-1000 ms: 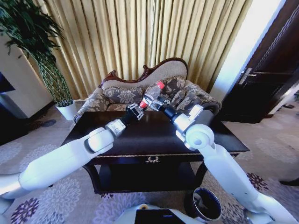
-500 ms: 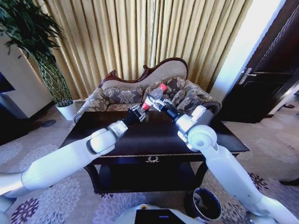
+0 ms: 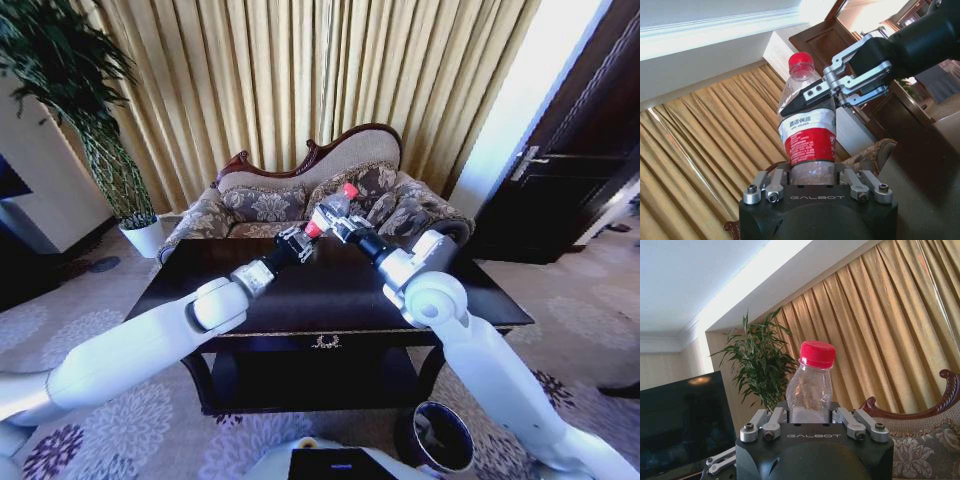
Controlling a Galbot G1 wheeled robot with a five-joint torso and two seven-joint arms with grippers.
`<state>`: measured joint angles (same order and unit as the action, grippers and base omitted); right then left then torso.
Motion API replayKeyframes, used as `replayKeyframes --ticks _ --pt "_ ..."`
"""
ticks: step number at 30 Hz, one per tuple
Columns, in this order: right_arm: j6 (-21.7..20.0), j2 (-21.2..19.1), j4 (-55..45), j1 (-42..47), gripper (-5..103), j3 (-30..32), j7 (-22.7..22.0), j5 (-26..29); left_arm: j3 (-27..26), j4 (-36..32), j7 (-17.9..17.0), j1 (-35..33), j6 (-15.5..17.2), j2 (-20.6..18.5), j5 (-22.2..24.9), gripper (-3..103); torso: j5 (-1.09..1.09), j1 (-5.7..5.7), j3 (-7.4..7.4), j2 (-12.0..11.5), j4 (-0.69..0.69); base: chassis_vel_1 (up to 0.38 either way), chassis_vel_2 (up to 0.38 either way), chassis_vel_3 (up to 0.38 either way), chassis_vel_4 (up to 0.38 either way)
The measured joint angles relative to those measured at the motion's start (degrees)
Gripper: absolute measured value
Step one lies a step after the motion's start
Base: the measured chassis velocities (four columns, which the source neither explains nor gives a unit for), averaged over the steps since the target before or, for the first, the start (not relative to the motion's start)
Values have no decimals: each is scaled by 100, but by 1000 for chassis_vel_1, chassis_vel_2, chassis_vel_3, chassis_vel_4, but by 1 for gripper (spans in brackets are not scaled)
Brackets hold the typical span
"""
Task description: Move to the front of the table and place the trash on the table into the trash bin.
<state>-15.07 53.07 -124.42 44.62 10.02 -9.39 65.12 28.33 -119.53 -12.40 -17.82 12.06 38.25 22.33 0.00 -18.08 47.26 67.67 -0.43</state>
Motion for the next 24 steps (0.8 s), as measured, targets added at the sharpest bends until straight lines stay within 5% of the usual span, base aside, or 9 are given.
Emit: replayKeyframes --ticks 16,24 --pt "28 -44 378 7 25 344 5 -90 -109 -142 -19 -50 -25 -109 238 96 0 0 0 0 0 0 0 0 0" --pt "83 -100 652 173 25 734 31 -287 -804 -116 -272 -305 99 -202 825 100 0 0 0 0 0 0 0 0 0"
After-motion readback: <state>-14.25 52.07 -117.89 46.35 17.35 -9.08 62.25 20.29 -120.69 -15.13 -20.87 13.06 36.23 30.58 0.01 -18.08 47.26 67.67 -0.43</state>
